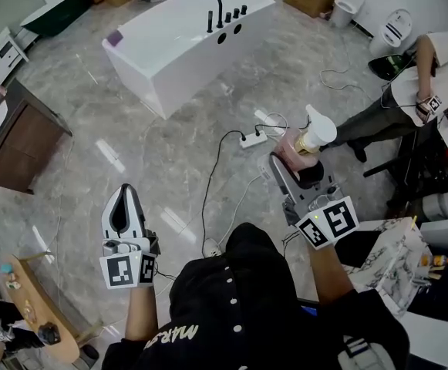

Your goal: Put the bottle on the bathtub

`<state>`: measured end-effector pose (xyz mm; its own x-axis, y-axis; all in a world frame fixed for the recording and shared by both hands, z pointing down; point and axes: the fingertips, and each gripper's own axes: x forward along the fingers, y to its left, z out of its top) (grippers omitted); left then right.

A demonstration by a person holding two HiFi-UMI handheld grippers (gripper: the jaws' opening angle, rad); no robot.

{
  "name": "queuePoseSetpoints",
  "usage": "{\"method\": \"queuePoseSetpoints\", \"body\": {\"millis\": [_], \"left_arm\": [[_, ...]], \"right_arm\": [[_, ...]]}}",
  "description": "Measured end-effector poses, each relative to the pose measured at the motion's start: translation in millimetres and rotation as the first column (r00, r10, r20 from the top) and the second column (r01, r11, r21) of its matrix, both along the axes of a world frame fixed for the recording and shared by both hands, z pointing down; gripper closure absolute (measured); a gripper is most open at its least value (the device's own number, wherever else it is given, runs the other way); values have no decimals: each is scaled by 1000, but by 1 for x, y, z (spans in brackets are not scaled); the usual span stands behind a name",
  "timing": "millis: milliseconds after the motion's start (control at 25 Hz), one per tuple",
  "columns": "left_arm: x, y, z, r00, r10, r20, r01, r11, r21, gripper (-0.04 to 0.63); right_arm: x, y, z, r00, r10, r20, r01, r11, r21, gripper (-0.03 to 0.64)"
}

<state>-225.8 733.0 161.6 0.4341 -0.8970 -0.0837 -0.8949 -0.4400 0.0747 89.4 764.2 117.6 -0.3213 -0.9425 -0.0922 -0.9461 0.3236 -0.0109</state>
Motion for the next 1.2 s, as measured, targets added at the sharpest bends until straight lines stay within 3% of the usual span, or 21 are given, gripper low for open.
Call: {"method": "queuePoseSetpoints", "body": {"millis": [520,1200], "left_arm": [[13,-94,12,999,-33,-12,32,999,-16,586],[94,-235,2,997,-77,7,77,997,-2,586]], "right_arm": [[16,-102,17,1000,-2,26,2,1000,-19,393],[93,-261,15,998,-61,29,61,998,-14,391]]}}
